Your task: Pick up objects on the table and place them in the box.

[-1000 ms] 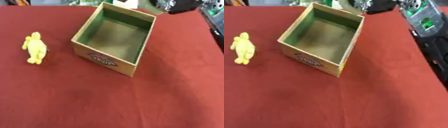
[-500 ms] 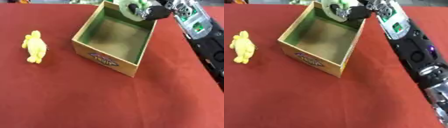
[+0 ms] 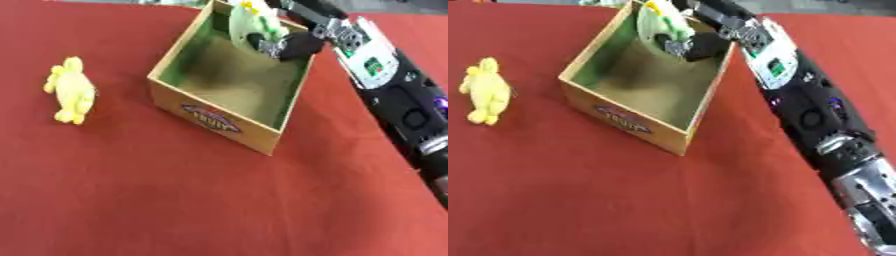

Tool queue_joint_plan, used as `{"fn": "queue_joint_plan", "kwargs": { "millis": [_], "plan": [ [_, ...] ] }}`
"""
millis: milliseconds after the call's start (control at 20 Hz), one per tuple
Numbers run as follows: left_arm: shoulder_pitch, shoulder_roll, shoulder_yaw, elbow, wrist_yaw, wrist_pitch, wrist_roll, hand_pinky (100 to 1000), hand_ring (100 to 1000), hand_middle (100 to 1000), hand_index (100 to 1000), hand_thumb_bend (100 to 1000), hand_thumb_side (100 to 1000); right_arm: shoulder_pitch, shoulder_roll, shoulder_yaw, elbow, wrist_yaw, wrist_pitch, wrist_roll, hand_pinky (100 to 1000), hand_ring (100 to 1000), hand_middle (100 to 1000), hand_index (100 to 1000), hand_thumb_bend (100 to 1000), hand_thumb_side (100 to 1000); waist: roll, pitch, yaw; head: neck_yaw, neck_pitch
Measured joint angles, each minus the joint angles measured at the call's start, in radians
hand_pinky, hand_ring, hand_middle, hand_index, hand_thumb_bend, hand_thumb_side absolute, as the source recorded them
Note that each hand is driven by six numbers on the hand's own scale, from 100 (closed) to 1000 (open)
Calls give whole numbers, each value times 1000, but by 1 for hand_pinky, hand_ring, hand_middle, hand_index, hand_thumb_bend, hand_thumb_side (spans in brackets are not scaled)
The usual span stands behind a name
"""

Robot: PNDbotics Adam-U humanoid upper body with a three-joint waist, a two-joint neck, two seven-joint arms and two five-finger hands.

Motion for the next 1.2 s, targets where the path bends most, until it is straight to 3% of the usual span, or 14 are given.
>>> {"fn": "queue_joint_plan", "kwargs": {
  "millis": [200, 250, 350, 400, 900, 1150, 1200],
  "plan": [
    [0, 0, 0, 0, 0, 0, 0, 531, 667, 723, 710, 100, 622, 0, 0, 0, 1, 8, -11, 63, 856, 885, 537, 847, 189, 493, 1, 0, -4, 0, 0],
    [0, 0, 0, 0, 0, 0, 0, 531, 667, 723, 710, 100, 623, 0, 0, -3, 1, 7, -11, 80, 996, 1000, 790, 1000, 837, 520, 2, 0, -4, 0, 0],
    [0, 0, 0, 0, 0, 1, 0, 531, 667, 723, 710, 100, 623, -1, 0, -5, -2, 7, -11, 108, 1000, 1000, 798, 1000, 868, 508, 2, -1, -8, 0, 0],
    [0, 0, 0, 0, 0, 2, 0, 531, 667, 721, 710, 100, 622, -2, 0, -5, -9, 7, -14, 121, 1000, 1000, 816, 1000, 925, 509, 3, -1, -11, 1, 0],
    [1, 0, 0, 0, 0, 10, 6, 530, 666, 717, 709, 100, 625, -5, -17, -13, -66, 7, -4, 152, 1000, 1000, 827, 1000, 962, 493, 4, -13, -19, 2, 0],
    [2, 0, 1, 0, 1, 12, 8, 530, 666, 716, 709, 100, 626, -4, -19, -24, -106, -32, -3, 151, 1000, 1000, 788, 1000, 898, 598, 4, -16, -27, 7, 0],
    [2, 0, 1, 0, 1, 13, 9, 530, 666, 716, 709, 100, 626, -2, -22, -27, -125, -44, -3, 146, 1000, 1000, 765, 1000, 831, 705, 5, -17, -31, 10, 1]
  ]
}}
